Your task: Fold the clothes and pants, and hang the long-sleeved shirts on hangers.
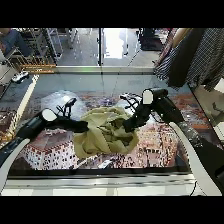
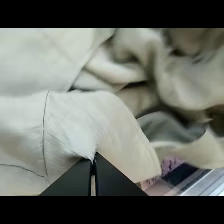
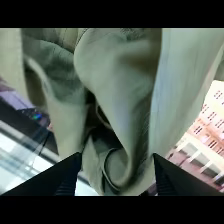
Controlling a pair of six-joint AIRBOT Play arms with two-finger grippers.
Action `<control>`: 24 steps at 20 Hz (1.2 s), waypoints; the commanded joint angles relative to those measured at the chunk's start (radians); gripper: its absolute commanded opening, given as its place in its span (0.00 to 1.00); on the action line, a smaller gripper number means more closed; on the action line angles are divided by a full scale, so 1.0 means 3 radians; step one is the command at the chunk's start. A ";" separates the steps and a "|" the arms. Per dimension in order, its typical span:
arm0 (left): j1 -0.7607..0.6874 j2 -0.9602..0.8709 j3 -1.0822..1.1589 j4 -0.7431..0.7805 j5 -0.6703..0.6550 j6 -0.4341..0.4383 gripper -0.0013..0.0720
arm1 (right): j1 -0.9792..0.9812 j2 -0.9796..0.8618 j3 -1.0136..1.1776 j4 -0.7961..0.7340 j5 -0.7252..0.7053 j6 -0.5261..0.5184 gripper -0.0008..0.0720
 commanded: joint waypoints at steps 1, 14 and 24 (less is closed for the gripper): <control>0.0006 0.0173 0.0142 0.0005 -0.0202 0.0067 0.03 | -0.0001 -0.0013 -0.0001 -0.0234 -0.0403 0.0075 0.75; 0.0000 0.0175 0.0144 0.0004 -0.0239 0.0067 0.03 | 0.0023 -0.0280 -0.0498 -0.0621 -0.0084 -0.0355 0.82; 0.0000 0.0178 0.0145 0.0001 -0.0280 0.0067 0.03 | 0.0019 -0.0285 -0.0893 -0.0839 -0.1174 -0.0294 0.03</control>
